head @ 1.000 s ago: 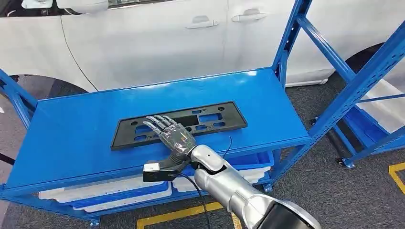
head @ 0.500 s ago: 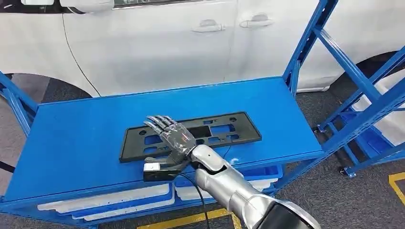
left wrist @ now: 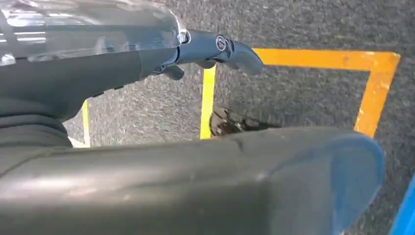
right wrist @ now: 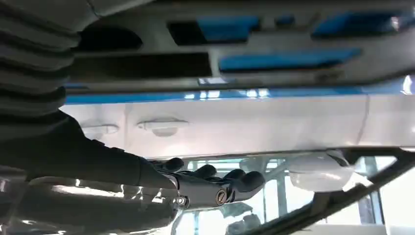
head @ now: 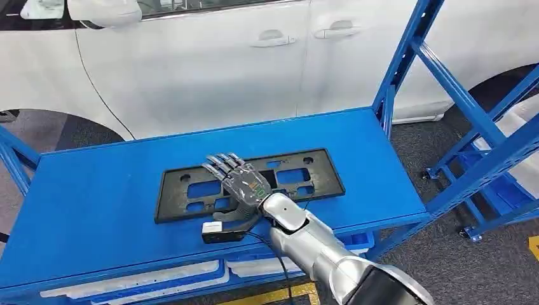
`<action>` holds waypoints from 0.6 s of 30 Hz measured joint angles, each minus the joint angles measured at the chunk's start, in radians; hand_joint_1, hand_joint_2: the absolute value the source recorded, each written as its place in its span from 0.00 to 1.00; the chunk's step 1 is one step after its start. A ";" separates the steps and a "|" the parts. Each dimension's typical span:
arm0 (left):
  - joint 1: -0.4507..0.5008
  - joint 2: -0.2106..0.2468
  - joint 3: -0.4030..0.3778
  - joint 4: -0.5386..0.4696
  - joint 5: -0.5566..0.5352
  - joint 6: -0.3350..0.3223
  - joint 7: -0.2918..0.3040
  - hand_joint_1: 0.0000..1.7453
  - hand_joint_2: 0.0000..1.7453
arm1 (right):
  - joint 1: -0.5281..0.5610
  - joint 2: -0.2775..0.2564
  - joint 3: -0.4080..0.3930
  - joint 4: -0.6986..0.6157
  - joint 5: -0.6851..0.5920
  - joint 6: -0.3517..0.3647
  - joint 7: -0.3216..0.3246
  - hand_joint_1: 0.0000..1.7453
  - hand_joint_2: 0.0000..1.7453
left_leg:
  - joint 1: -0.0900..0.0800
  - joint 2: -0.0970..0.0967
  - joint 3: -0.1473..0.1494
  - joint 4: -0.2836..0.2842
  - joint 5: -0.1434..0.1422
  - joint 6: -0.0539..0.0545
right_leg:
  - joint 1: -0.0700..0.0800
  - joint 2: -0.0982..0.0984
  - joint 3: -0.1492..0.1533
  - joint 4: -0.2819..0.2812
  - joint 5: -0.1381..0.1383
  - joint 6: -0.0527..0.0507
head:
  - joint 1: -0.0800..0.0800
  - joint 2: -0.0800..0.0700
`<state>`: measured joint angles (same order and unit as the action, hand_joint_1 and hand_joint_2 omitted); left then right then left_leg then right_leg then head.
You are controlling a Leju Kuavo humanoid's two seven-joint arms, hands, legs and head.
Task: Take the parts from the cabinet and place them on the table.
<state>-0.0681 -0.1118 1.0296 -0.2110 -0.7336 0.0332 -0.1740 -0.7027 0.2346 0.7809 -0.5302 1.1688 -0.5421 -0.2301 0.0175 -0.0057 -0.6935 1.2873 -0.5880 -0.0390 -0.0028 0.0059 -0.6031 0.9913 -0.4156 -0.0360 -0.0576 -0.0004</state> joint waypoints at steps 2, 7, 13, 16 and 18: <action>0.001 0.001 0.001 0.000 0.000 -0.003 -0.003 0.00 0.00 | 0.005 -0.014 -0.016 0.003 -0.027 -0.001 -0.027 0.00 1.00 | 0.002 0.000 0.059 -0.153 0.103 0.000 | -0.001 0.002 0.007 0.006 -0.008 0.004 | 0.000 0.000; 0.000 0.001 0.001 0.000 0.000 -0.008 -0.006 0.00 0.00 | 0.017 -0.039 -0.048 -0.005 -0.056 -0.011 -0.075 0.00 1.00 | -0.008 -0.001 0.109 -0.284 0.153 0.033 | 0.003 0.004 0.005 0.011 -0.013 0.031 | 0.000 0.000; -0.003 -0.001 0.002 0.000 0.000 -0.011 -0.007 0.00 0.00 | 0.032 -0.073 -0.077 -0.042 -0.061 -0.015 -0.096 0.00 1.00 | -0.001 0.002 0.116 -0.295 0.160 0.059 | -0.003 0.002 -0.124 0.290 -0.158 0.055 | 0.000 0.000; -0.001 -0.001 0.002 0.000 0.000 -0.013 -0.007 0.00 0.00 | 0.046 -0.088 -0.087 -0.056 -0.054 -0.021 -0.096 0.00 1.00 | -0.002 0.001 0.119 -0.294 0.157 0.059 | -0.004 0.001 -0.127 0.278 -0.111 0.056 | 0.000 0.000; -0.001 -0.002 0.002 0.000 0.000 -0.014 -0.008 0.00 0.00 | 0.045 -0.093 -0.094 -0.070 -0.037 -0.030 -0.091 0.00 1.00 | -0.002 0.000 0.125 -0.291 0.152 0.053 | -0.003 0.000 -0.026 0.078 -0.015 0.047 | 0.000 0.000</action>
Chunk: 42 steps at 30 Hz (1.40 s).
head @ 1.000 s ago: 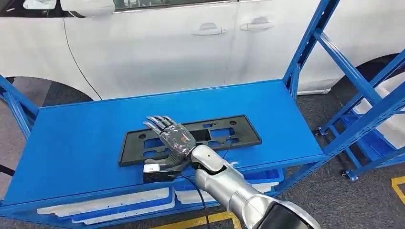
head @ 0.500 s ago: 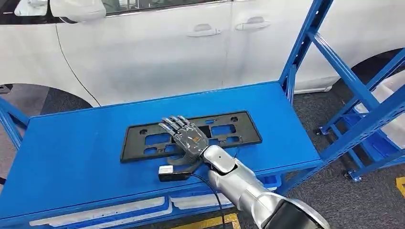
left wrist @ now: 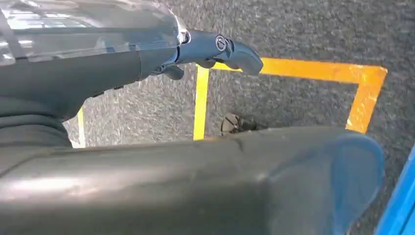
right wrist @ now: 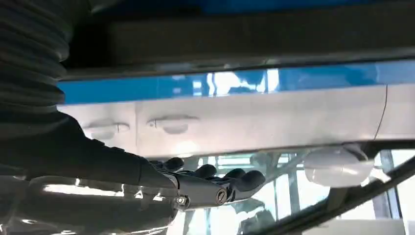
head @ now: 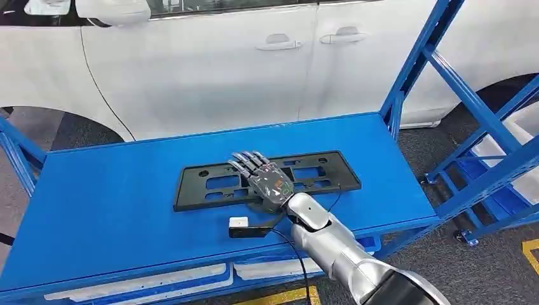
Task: Take the parts from the cabinet and place them on the table.
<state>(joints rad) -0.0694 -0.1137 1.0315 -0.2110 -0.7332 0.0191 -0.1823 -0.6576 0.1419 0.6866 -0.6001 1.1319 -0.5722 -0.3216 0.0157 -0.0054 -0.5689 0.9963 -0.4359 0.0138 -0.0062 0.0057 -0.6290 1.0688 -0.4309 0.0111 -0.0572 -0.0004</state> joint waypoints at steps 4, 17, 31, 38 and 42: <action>-0.002 0.000 0.000 0.000 0.000 -0.002 -0.006 0.00 0.00 | -0.001 -0.010 0.000 -0.011 0.093 -0.024 0.059 0.00 1.00 | -0.006 -0.001 0.000 0.001 -0.006 -0.019 | 0.010 0.001 0.028 -0.062 -0.001 -0.016 | 0.000 0.000; -0.005 0.001 0.007 0.000 -0.001 0.001 -0.009 0.00 0.00 | -0.015 -0.020 0.013 0.014 0.376 -0.048 0.250 0.00 1.00 | -0.004 0.001 -0.007 0.006 -0.006 -0.034 | 0.010 0.000 0.038 -0.061 -0.009 -0.026 | 0.000 0.000; -0.005 0.002 0.009 0.000 0.000 -0.006 -0.012 0.00 0.00 | -0.043 -0.020 0.021 0.124 0.399 0.001 0.268 1.00 1.00 | 0.000 0.000 -0.004 0.000 0.006 0.000 | -0.004 -0.001 0.034 -0.019 -0.016 0.005 | 0.000 0.000; -0.005 0.003 0.009 0.000 0.000 -0.023 -0.033 0.00 0.00 | -0.057 -0.017 0.021 0.140 0.376 0.014 0.262 1.00 1.00 | -0.001 0.000 -0.025 0.048 -0.032 -0.040 | -0.003 -0.002 0.055 -0.075 -0.007 -0.035 | 0.000 0.000; -0.001 0.003 0.009 0.000 0.000 -0.031 -0.043 0.00 0.00 | -0.056 -0.016 0.021 0.150 0.376 0.013 0.258 1.00 1.00 | 0.002 0.000 -0.157 0.331 -0.151 -0.050 | 0.001 -0.005 0.051 -0.073 -0.007 -0.039 | 0.000 0.000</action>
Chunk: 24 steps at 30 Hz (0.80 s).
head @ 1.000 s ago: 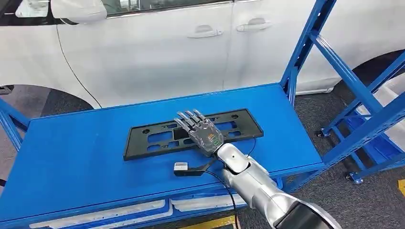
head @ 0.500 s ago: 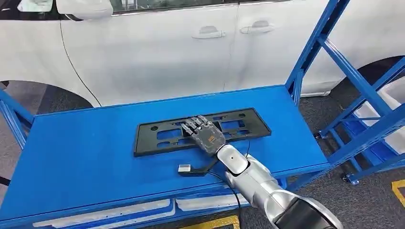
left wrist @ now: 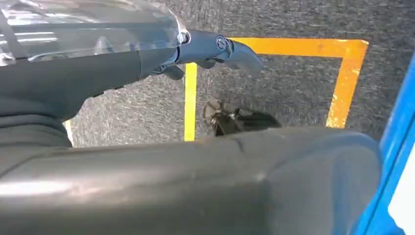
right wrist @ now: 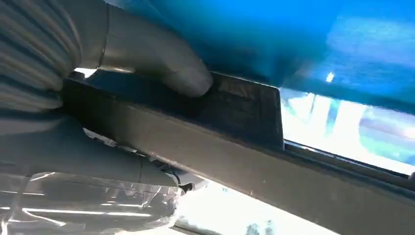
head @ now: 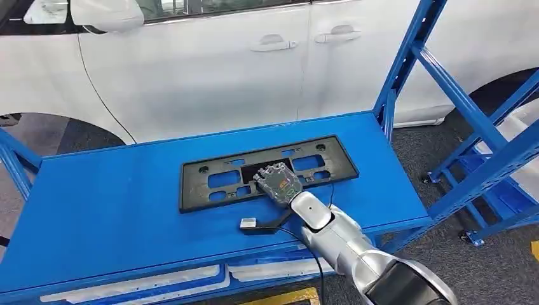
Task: Take the parts from the cabinet and place them on the table.
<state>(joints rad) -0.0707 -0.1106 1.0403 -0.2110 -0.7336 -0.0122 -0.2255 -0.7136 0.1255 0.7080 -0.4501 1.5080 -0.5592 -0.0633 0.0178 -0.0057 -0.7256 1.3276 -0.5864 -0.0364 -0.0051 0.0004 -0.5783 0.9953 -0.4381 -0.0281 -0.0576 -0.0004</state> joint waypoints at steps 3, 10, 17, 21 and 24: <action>0.000 0.002 0.000 0.000 0.000 0.000 -0.003 0.00 0.00 | -0.002 0.000 0.000 0.004 0.000 0.000 -0.001 1.00 1.00 | 0.000 0.000 0.083 -0.171 0.108 0.005 | 0.000 0.001 0.006 0.001 -0.002 0.003 | 0.000 0.000; 0.001 0.002 0.000 0.000 0.000 -0.024 -0.080 0.00 1.00 | -0.005 0.001 -0.005 0.008 -0.025 -0.018 -0.024 1.00 1.00 | 0.002 0.002 0.160 -0.339 0.156 0.046 | 0.005 0.005 0.001 0.009 -0.009 0.038 | 0.000 0.000; -0.003 0.002 0.005 0.000 0.000 -0.059 -0.083 0.00 1.00 | 0.055 -0.007 -0.097 -0.120 -0.464 -0.039 -0.391 1.00 1.00 | -0.001 0.004 0.159 -0.338 0.156 0.054 | -0.001 0.004 -0.136 0.285 -0.109 0.048 | 0.000 0.000; -0.005 -0.003 0.031 0.001 0.000 -0.058 -0.038 0.00 1.00 | 0.121 -0.031 -0.188 -0.453 -1.018 0.141 -0.565 1.00 1.00 | -0.009 0.004 0.174 -0.333 0.143 0.038 | 0.007 0.002 0.006 0.002 -0.004 0.028 | 0.000 0.000; -0.005 -0.003 0.052 0.001 0.000 -0.050 -0.008 0.00 1.00 | 0.189 -0.046 -0.224 -0.639 -1.194 0.262 -0.614 1.00 1.00 | -0.004 0.003 0.174 -0.341 0.146 0.023 | 0.012 0.001 0.002 0.002 -0.002 0.017 | 0.000 0.000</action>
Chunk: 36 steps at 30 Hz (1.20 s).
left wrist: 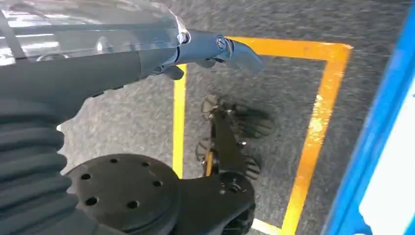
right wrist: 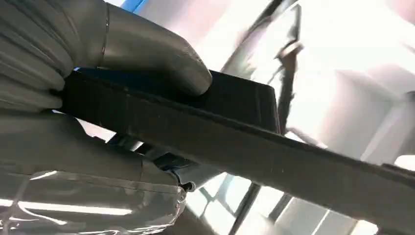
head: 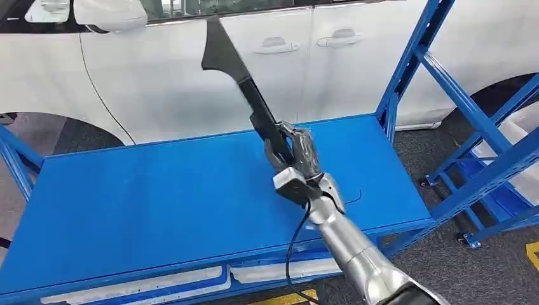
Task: Take the parts from the cabinet and place them on the table.
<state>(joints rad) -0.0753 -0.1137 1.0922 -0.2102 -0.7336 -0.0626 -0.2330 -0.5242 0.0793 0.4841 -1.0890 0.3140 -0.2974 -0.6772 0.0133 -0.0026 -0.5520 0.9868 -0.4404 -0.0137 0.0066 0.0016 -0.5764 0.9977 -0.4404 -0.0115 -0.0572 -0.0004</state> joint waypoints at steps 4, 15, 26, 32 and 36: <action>0.005 0.004 0.032 0.000 0.000 0.016 0.019 0.00 1.00 | 0.100 -0.030 -0.024 -0.382 -0.361 0.313 -0.005 1.00 1.00 | 0.003 0.000 -0.072 0.162 -0.108 -0.018 | -0.013 -0.004 -0.005 -0.010 0.011 -0.018 | 0.000 0.000; 0.001 0.013 0.064 0.000 0.000 0.022 0.016 0.00 1.00 | 0.187 -0.048 -0.086 -0.751 -0.468 0.480 -0.005 1.00 1.00 | -0.012 -0.002 -0.005 0.008 -0.008 0.014 | -0.007 0.001 0.003 -0.002 -0.004 0.005 | 0.000 0.000; -0.002 0.006 0.067 0.000 0.000 0.017 -0.018 0.00 1.00 | 0.228 -0.041 0.001 -0.858 -0.560 0.678 0.016 1.00 1.00 | 0.002 -0.003 0.000 0.005 -0.005 0.021 | -0.033 -0.001 -0.022 0.059 -0.005 0.043 | 0.000 0.000; -0.007 0.007 0.067 0.000 0.000 0.034 -0.006 0.00 1.00 | 0.221 -0.051 0.041 -0.862 -0.563 0.689 0.045 1.00 1.00 | 0.003 -0.003 -0.017 0.025 -0.016 -0.013 | -0.027 0.001 -0.019 0.020 -0.001 -0.002 | 0.000 0.000; -0.007 0.006 0.067 0.000 0.000 0.034 -0.005 0.00 1.00 | 0.212 -0.060 0.054 -0.862 -0.572 0.688 0.050 1.00 1.00 | 0.005 -0.002 -0.110 0.275 -0.177 -0.024 | -0.020 -0.005 -0.039 0.018 0.016 -0.018 | 0.000 0.000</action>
<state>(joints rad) -0.0824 -0.1076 1.1597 -0.2102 -0.7336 -0.0282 -0.2377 -0.3118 0.0191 0.5382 -1.9512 -0.2582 0.3910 -0.6271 0.0188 -0.0050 -0.6616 1.2617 -0.6172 -0.0376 -0.0136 -0.0031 -0.6154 1.0156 -0.4246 -0.0291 -0.0576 -0.0004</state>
